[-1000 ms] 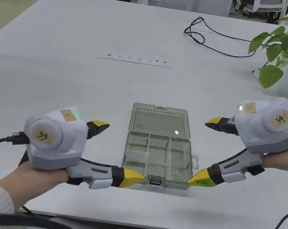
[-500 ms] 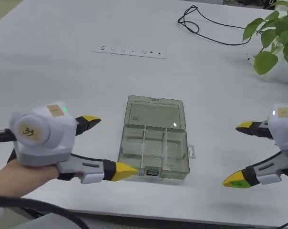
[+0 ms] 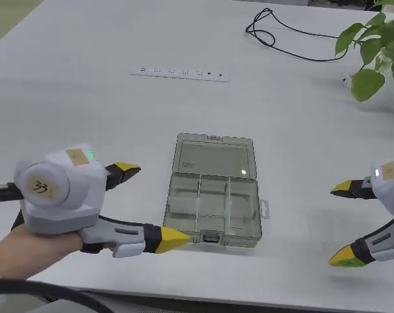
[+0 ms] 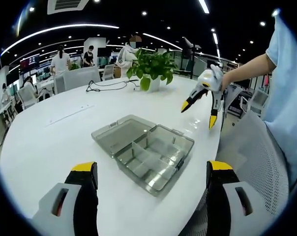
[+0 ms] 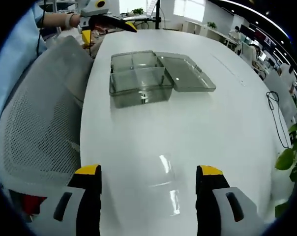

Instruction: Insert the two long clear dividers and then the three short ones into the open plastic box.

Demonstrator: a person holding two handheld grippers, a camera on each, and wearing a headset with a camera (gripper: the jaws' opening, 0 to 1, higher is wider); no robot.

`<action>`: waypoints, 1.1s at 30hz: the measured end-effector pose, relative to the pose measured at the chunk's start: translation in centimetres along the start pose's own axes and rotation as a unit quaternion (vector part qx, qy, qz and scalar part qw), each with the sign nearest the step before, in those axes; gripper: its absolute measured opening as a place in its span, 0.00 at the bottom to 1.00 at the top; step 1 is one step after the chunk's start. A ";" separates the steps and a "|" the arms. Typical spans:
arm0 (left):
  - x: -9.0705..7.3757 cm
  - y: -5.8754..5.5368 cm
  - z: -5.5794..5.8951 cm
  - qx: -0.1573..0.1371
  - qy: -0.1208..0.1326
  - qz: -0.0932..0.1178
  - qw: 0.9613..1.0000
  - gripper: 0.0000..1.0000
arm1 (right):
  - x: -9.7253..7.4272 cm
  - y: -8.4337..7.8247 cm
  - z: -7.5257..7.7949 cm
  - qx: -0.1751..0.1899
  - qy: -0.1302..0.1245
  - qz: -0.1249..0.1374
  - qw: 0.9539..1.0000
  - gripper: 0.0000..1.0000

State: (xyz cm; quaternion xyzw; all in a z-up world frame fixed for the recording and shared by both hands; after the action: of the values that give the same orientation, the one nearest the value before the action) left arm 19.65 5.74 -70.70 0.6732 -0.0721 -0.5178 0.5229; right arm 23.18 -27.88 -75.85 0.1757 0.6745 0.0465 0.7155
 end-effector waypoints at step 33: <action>-0.1 -0.1 -0.1 -0.019 0.009 0.017 1.000 0.91 | 2.7 -0.2 2.2 -0.080 0.024 -0.098 0.992 0.33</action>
State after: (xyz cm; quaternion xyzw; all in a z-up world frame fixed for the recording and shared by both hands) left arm 19.61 5.87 -70.71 0.6664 -0.0689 -0.5044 0.5447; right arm 25.50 -27.68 -78.47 0.0496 0.6995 0.0343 0.7121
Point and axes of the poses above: the centre of the closed fingertips' face, and the gripper's own axes: x roughly forward along the fingers, z roughly to its right, y roughly out of its top, the point moved 7 cm from there along -x, roughly backward along the fingers, and after that the axes turned 10 degrees about -z, right-handed, at the moved point
